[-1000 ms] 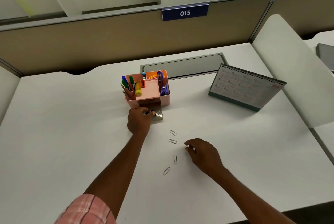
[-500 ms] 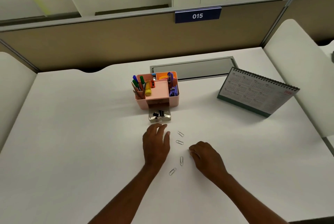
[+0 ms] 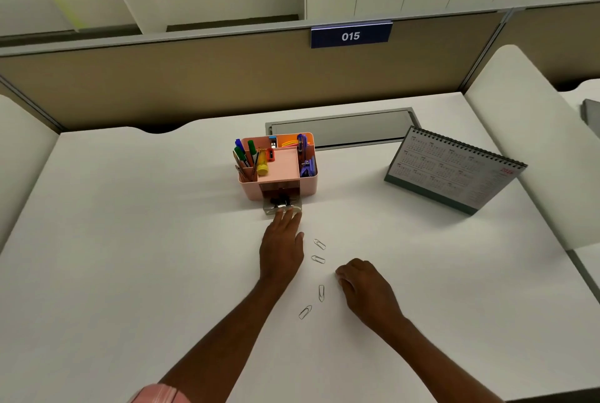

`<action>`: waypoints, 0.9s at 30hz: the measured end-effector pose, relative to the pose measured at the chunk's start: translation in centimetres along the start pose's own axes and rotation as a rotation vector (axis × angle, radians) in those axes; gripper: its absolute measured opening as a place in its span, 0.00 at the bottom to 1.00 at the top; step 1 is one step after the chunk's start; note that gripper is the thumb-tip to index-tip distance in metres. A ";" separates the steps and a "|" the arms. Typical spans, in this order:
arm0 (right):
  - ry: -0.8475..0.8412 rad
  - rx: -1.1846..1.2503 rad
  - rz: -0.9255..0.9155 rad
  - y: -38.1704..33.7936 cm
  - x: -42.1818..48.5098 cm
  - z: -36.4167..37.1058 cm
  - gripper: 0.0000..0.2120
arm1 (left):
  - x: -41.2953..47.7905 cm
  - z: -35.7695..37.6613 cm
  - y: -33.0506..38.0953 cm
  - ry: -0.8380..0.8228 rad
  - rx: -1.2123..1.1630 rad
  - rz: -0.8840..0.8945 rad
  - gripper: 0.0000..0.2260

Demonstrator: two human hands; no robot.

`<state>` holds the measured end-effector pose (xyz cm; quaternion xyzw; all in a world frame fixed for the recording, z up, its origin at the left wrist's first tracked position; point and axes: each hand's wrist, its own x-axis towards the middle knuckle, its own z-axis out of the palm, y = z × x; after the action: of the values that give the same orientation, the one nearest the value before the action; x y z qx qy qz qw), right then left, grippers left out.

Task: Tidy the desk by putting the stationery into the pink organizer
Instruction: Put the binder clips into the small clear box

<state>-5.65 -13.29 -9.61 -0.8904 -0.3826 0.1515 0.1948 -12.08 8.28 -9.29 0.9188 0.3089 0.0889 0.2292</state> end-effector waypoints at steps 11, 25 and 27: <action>0.007 0.005 0.003 0.1 0.0 0.1 0.08 | 3.2 -0.3 -0.4 -0.085 0.040 -0.025 0.26; 0.027 0.001 -0.004 0.2 0.2 0.2 0.07 | 5.4 -1.0 0.1 -0.103 -0.061 -0.106 0.26; 0.032 -0.001 -0.006 0.2 0.2 0.2 0.07 | 5.4 -1.1 0.5 -0.023 -0.286 -0.251 0.24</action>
<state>-5.49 -13.19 -9.92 -0.8916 -0.3821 0.1367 0.2010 -7.82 11.61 -7.96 0.8320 0.4025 0.0920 0.3705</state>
